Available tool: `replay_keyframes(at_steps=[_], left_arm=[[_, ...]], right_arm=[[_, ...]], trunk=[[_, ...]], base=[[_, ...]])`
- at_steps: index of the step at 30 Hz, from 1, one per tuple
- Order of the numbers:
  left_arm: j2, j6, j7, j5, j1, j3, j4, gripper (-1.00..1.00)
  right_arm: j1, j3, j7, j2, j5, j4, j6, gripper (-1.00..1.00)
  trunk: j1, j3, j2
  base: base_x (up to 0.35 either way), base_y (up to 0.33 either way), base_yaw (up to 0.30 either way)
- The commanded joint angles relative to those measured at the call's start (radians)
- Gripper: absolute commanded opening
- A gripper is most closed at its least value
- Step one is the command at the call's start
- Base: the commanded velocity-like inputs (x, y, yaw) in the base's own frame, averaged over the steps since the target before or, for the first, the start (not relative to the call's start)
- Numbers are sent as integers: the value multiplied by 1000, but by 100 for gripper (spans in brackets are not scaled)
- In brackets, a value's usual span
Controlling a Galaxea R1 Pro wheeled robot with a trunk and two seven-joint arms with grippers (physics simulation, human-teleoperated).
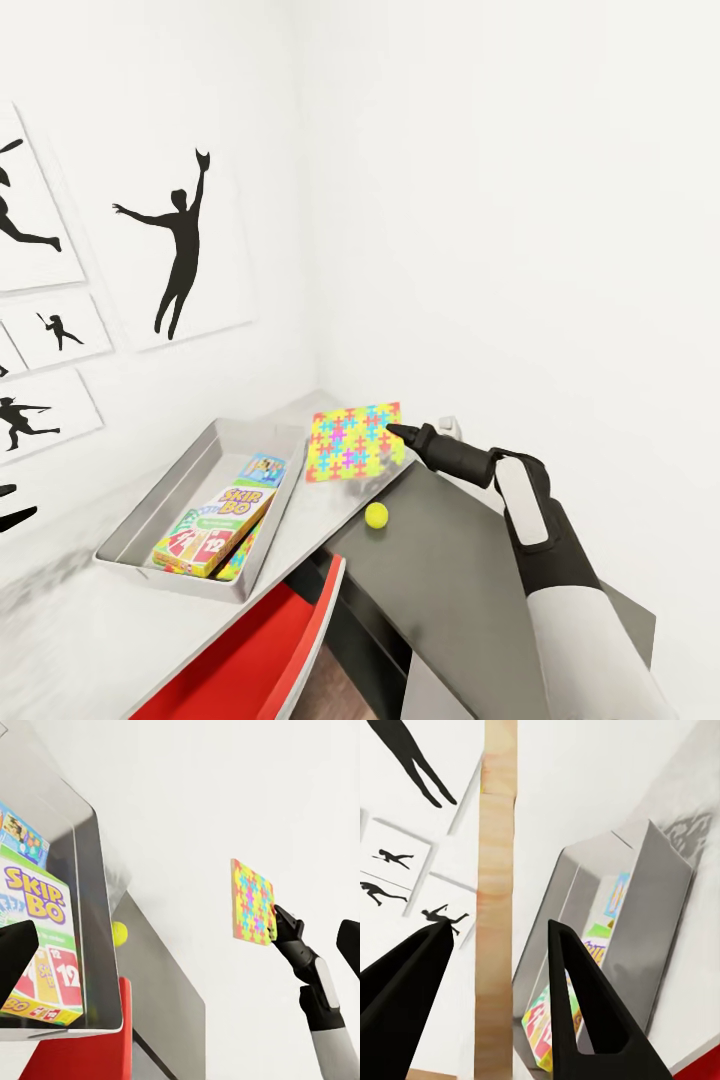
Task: Put all the toys in the child's room - the three board games (two on the bed and one on the table), the two jigsaw puzzles on the table, and the tennis ball on the table - inside the toy box on the table in the child's room.
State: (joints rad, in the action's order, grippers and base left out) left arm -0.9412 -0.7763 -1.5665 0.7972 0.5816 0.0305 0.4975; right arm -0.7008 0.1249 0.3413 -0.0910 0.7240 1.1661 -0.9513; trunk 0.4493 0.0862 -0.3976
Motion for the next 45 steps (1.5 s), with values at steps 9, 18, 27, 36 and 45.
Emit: replay_keyframes(at_steps=[9,18,27,36,45], left_arm=[[-1,-11,-4,2,1,3,-1,100],[-1,-11,-4,2,1,3,-1,100],[-1,-11,-4,2,1,3,0,100],[5,-11,-4,1,1,3,7,100],[7,-11,-4,1,1,3,7,100]], right_arm=[[0,-1,6,-2,-15,5,-5,-100],[0,-1,6,-2,-17,4,-4,-100],[0,2,6,-1,-16,3,-4,-100],[0,2,5,-1,-16,3,-4,-100],[0,-1,5,-2,-18,3,-4,-100]], trunk=[[1,0,-2],[1,0,-2],[1,0,-2],[1,0,-2],[1,0,-2]], base=[[0,0,84],[-1,0,271],[-79,0,176],[-5,0,4],[0,1,138]])
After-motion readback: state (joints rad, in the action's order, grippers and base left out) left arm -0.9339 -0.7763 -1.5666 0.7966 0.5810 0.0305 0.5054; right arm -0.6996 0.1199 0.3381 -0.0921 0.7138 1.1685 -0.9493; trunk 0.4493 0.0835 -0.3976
